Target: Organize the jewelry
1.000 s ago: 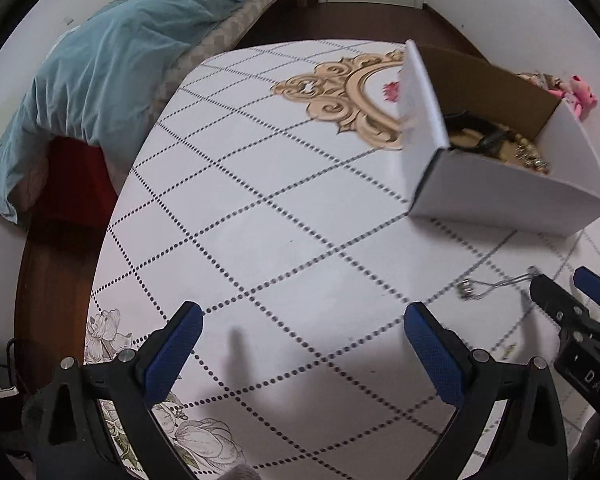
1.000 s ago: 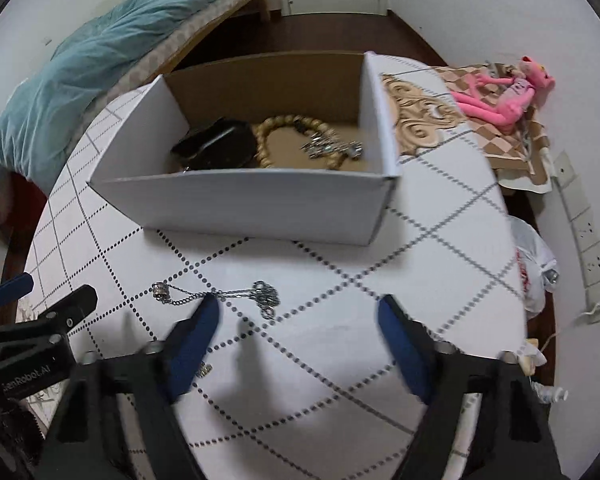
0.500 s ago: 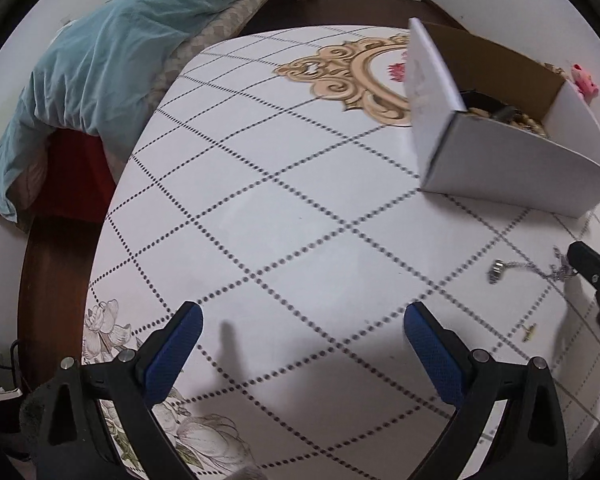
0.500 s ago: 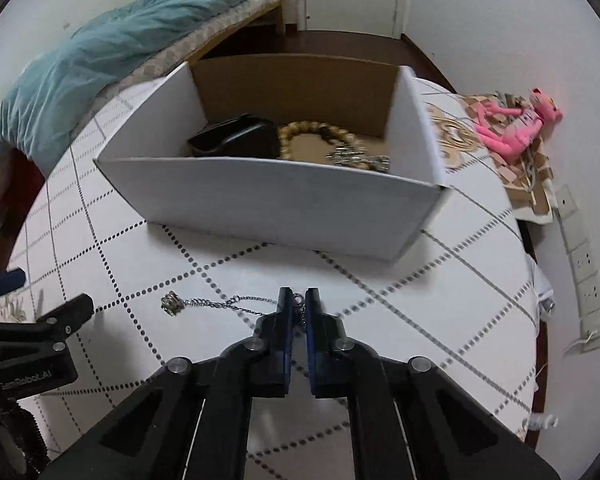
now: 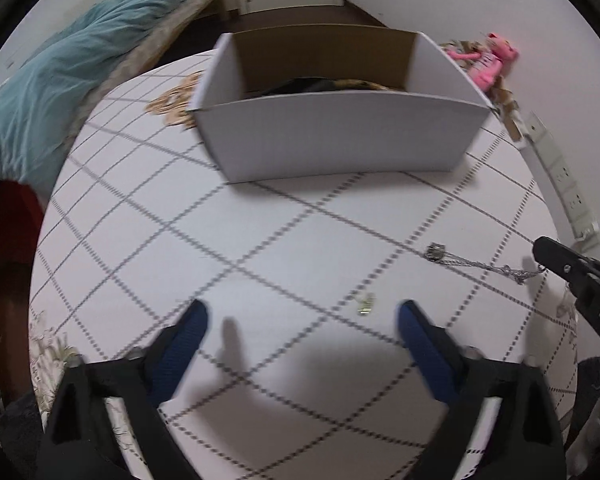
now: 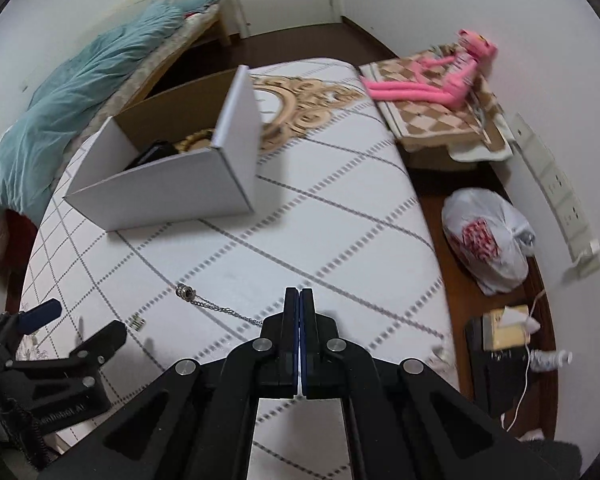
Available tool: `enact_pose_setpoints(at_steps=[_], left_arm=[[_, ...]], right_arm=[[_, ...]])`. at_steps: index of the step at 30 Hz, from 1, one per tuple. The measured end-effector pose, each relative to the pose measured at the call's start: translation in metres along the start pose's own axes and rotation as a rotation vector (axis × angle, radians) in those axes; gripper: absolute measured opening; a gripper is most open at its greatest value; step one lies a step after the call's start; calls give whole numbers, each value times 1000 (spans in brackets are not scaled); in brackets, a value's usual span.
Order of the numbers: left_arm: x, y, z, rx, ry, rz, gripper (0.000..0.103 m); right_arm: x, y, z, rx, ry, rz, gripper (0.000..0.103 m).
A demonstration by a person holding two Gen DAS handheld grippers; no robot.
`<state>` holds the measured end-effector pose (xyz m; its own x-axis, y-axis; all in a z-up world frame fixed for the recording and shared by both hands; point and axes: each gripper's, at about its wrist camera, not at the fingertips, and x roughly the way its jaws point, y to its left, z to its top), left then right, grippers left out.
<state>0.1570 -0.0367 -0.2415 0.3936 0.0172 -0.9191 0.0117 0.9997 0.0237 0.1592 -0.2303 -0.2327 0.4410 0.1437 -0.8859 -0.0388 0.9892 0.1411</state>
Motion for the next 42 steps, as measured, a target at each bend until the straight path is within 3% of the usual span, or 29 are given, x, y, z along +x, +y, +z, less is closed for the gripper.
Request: enact_pose_setpoints(at_steps=[1, 3, 4, 9, 13, 24, 34, 40, 42], left_arm=[[1, -5, 0, 12, 1, -5, 66], [3, -11, 0, 29, 3, -7, 52], [4, -12, 0, 35, 4, -11, 38], [3, -18, 2, 59, -13, -41, 8], [0, -21, 1, 65, -25, -52, 2], [-33, 0, 10, 26, -85, -96, 2], [-85, 52, 47, -58, -157, -151, 2], [-106, 65, 68, -78, -209, -168, 2], [-107, 66, 70, -96, -201, -181, 7]], right_arm=[[0, -3, -2, 7, 1, 1, 0], [1, -7, -5, 18, 6, 3, 0], [1, -8, -7, 22, 8, 6, 0], [0, -7, -9, 27, 5, 11, 0], [-1, -5, -8, 26, -3, 13, 0], [-27, 10, 10, 25, -47, 95, 0], [-83, 39, 53, -58, -157, 173, 0], [-110, 52, 87, -89, -221, 201, 0], [-117, 56, 96, -100, -236, 206, 0]])
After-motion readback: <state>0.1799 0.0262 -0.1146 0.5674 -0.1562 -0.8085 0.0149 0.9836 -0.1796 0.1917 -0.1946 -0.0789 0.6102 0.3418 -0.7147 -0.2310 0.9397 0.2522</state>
